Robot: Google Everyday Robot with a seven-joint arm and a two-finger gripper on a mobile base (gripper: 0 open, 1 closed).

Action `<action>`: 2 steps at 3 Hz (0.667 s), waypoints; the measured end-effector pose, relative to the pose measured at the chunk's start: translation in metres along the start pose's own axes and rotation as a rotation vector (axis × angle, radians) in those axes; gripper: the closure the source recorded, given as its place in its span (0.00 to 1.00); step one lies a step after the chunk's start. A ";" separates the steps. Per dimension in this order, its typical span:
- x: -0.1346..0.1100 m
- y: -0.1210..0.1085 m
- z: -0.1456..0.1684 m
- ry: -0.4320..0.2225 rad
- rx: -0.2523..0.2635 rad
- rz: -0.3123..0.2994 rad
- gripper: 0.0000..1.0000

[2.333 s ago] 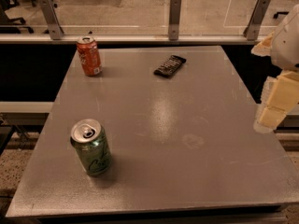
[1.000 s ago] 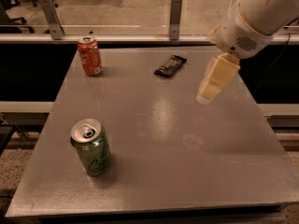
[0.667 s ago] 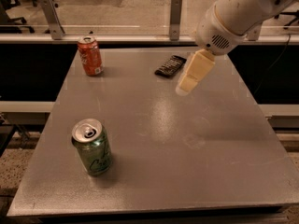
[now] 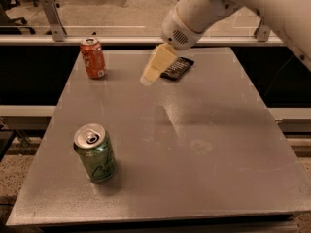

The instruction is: Move coke can near rxbar chocolate

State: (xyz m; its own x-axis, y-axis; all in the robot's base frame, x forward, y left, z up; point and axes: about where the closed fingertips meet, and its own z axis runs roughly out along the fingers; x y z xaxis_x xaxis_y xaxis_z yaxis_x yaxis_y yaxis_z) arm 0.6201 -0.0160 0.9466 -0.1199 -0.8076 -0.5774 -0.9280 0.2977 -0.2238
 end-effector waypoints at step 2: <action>-0.059 -0.013 0.068 -0.021 -0.036 0.034 0.00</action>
Offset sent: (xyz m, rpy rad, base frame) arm 0.0695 0.1275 -0.0241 0.0571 0.0660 -0.0195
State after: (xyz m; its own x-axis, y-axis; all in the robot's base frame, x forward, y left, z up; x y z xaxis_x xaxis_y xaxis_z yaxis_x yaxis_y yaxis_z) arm 0.6635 0.0624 0.9301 -0.1443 -0.7863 -0.6008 -0.9356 0.3062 -0.1759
